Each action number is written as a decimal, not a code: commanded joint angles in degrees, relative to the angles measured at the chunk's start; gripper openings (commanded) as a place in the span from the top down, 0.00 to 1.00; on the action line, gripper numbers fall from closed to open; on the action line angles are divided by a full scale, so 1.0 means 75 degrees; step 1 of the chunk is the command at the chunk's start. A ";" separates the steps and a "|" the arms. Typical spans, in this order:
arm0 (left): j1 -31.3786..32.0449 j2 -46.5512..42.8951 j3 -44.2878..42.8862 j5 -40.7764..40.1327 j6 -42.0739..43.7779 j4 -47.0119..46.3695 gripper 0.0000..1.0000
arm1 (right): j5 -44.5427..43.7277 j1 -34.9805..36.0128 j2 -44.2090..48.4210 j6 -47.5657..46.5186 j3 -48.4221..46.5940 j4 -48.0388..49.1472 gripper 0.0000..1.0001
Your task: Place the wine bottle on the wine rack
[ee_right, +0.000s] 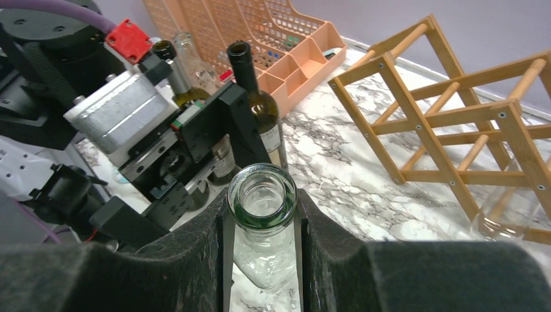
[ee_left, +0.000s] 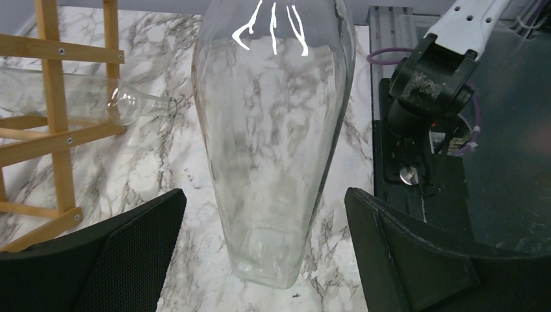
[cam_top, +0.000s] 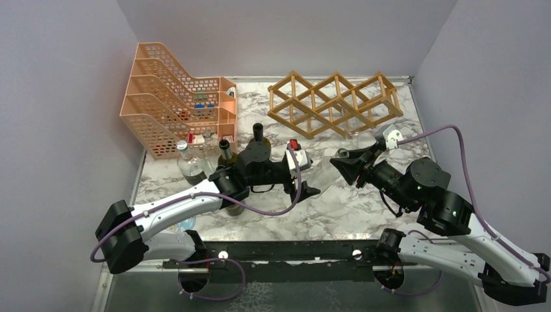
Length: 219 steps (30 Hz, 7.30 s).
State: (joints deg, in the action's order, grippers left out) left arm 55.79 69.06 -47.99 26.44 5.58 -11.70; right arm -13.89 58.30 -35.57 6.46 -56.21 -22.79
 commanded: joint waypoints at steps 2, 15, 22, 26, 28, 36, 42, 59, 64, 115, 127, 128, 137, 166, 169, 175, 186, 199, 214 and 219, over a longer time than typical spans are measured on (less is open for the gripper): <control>0.0010 0.0202 0.0129 0.0600 -0.0138 -0.0833 0.05 | 0.0856 0.0041 0.0193 0.0014 -0.0290 0.0729 0.96; 0.0004 0.0353 0.0274 0.0812 0.0598 -0.1033 0.63 | 0.1519 0.0040 0.0267 0.0043 -0.0401 0.0574 0.91; 0.0003 0.0461 -0.0027 -0.0035 0.1468 -0.1111 1.00 | 0.0993 0.0040 0.0006 0.0677 -0.0986 -0.0533 0.35; 0.0014 0.0727 -0.0337 -0.0811 0.2596 -0.1114 1.00 | 0.0425 0.0035 -0.0157 0.1262 -0.1406 -0.1059 0.36; 0.0014 0.0902 -0.0455 -0.1159 0.3216 -0.1121 1.00 | -0.0023 0.0040 -0.0396 0.1505 -0.1834 -0.1588 0.38; 0.0055 0.1621 -0.1122 -0.1808 0.5739 -0.1172 1.00 | -0.2115 0.0039 -0.1406 0.2688 -0.3238 -0.3981 0.40; 0.0061 0.1980 -0.1319 -0.1694 0.7405 -0.1344 1.00 | -0.2887 0.0043 -0.1922 0.2903 -0.2937 -0.4765 0.37; 0.0314 0.1482 -0.0693 -0.1010 1.0334 -0.1890 1.00 | -0.1957 0.0037 -0.2174 0.2938 -0.1582 -0.3596 0.31; 0.0504 0.1440 -0.0614 -0.1246 1.0719 -0.2145 1.00 | -0.2039 0.0031 -0.2213 0.3285 -0.1189 -0.3238 0.30; 0.0574 -0.1871 -0.2448 -0.7754 -0.0906 0.2422 0.01 | -0.1072 -0.1586 -0.3869 0.2432 0.1182 0.0961 0.93; 0.0576 -0.1981 -0.2617 -0.7729 -0.0263 0.2754 0.01 | -0.1721 -0.1970 -0.4897 0.2675 0.1649 0.2626 0.96; 0.0577 -0.2038 -0.2529 -0.7682 -0.0295 0.2731 0.01 | -0.1784 -0.1981 -0.4973 0.2673 0.1619 0.2689 0.96; 0.0573 -0.2829 -0.2208 -0.8124 -0.0409 0.2416 0.01 | -0.2248 -0.2105 -0.5591 0.3091 0.1208 0.2892 0.98; 0.0576 -0.2955 -0.1982 -0.7173 -0.0366 0.2036 0.01 | -0.2449 -0.2781 -0.8170 0.2470 0.0798 0.6877 0.99; 0.0577 -0.2876 -0.2011 -0.7162 -0.0336 0.2107 0.01 | -0.2317 -0.2926 -0.8426 0.2463 0.0717 0.7169 0.98; 0.0576 -0.2772 -0.2031 -0.7046 -0.0299 0.2183 0.01 | -0.2094 -0.3199 -0.8925 0.2512 0.0324 0.7304 0.89; 0.0576 -0.2628 -0.2082 -0.6889 -0.0266 0.2253 0.01 | -0.1822 -0.3443 -0.9477 0.2852 -0.0332 0.6944 0.42; 0.0574 -0.2481 -0.2195 -0.6788 -0.0253 0.2421 0.01 | -0.1278 -0.3462 -0.8703 0.2761 0.0041 0.6501 0.16; 0.0577 -0.2375 -0.2235 -0.6732 -0.0252 0.2451 0.01 | -0.1842 -0.3461 -0.6386 0.2711 0.0553 0.3651 0.20; 0.0575 -0.2321 -0.2203 -0.6754 -0.0166 0.2435 0.01 | -0.1869 -0.3467 -0.5556 0.2621 0.0446 0.2039 0.21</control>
State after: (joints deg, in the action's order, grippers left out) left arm 60.07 51.55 -62.43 -25.47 3.27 6.31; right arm -25.56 32.56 -81.87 27.09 -53.08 4.97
